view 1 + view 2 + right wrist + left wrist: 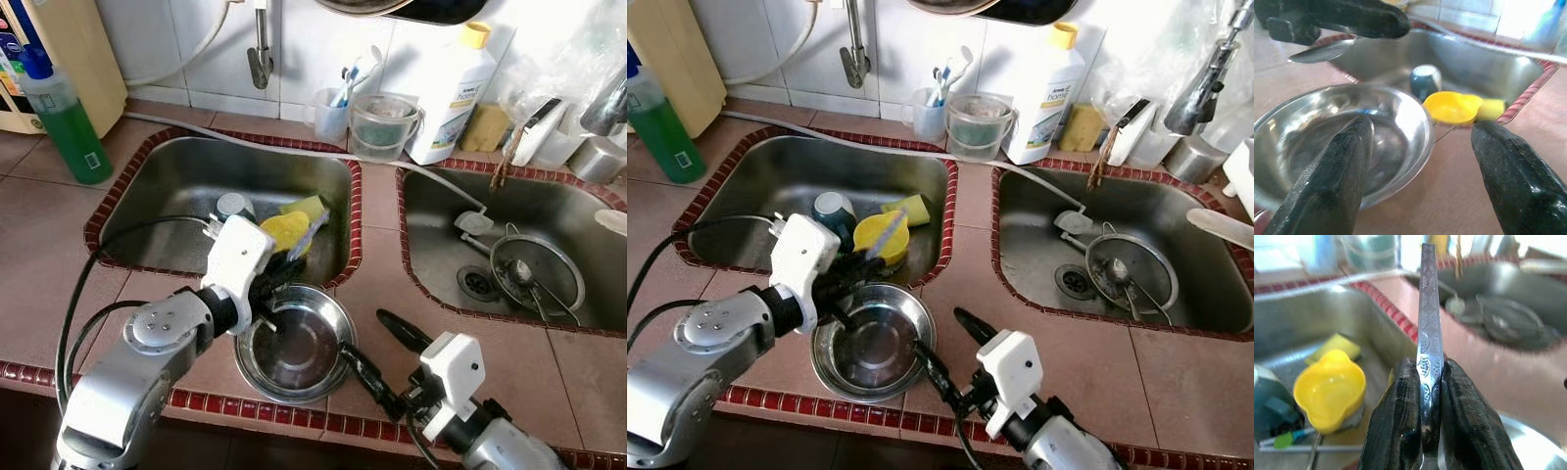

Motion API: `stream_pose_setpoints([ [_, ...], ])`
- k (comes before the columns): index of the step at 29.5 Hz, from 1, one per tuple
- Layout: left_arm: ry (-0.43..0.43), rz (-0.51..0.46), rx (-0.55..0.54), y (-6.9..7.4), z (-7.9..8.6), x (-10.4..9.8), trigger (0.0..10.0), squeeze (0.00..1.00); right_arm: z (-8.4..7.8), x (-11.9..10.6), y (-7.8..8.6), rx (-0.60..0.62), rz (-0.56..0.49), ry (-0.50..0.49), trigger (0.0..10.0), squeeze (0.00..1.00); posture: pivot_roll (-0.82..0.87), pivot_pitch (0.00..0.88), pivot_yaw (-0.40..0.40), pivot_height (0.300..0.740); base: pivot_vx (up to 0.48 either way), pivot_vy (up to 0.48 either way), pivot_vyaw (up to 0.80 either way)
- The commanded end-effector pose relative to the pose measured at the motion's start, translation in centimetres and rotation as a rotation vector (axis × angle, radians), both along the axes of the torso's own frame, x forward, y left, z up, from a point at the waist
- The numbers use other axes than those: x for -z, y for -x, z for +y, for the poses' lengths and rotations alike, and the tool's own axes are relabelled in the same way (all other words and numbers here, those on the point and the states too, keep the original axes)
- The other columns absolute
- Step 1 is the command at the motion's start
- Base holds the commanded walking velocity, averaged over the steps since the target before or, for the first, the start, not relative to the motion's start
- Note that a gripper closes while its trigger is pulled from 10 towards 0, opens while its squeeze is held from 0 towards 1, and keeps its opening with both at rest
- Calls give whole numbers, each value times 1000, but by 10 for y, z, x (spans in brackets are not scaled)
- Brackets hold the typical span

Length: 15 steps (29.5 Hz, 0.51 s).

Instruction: Kitchen organization

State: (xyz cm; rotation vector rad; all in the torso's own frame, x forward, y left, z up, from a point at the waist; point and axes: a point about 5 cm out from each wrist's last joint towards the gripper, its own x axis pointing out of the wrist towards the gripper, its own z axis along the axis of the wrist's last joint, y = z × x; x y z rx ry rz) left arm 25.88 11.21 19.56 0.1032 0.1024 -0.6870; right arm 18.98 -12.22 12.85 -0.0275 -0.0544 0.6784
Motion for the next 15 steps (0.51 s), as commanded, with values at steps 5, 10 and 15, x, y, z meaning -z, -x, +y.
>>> stream_pose_setpoints([
  [5,76,-63,-97,-8,4,-5,10000,0,-5,-10,-15,100,-76,-31,10000,0,-201,84,-71,740,0,0,0],
  [10,117,-65,-183,-16,11,-1,10000,0,-8,-17,-29,184,-124,-58,10000,0,-199,74,-67,740,0,0,0],
  [15,173,-104,-308,-28,21,3,10000,0,-10,-21,-46,291,-165,-82,10000,0,-194,63,-63,740,0,0,0],
])
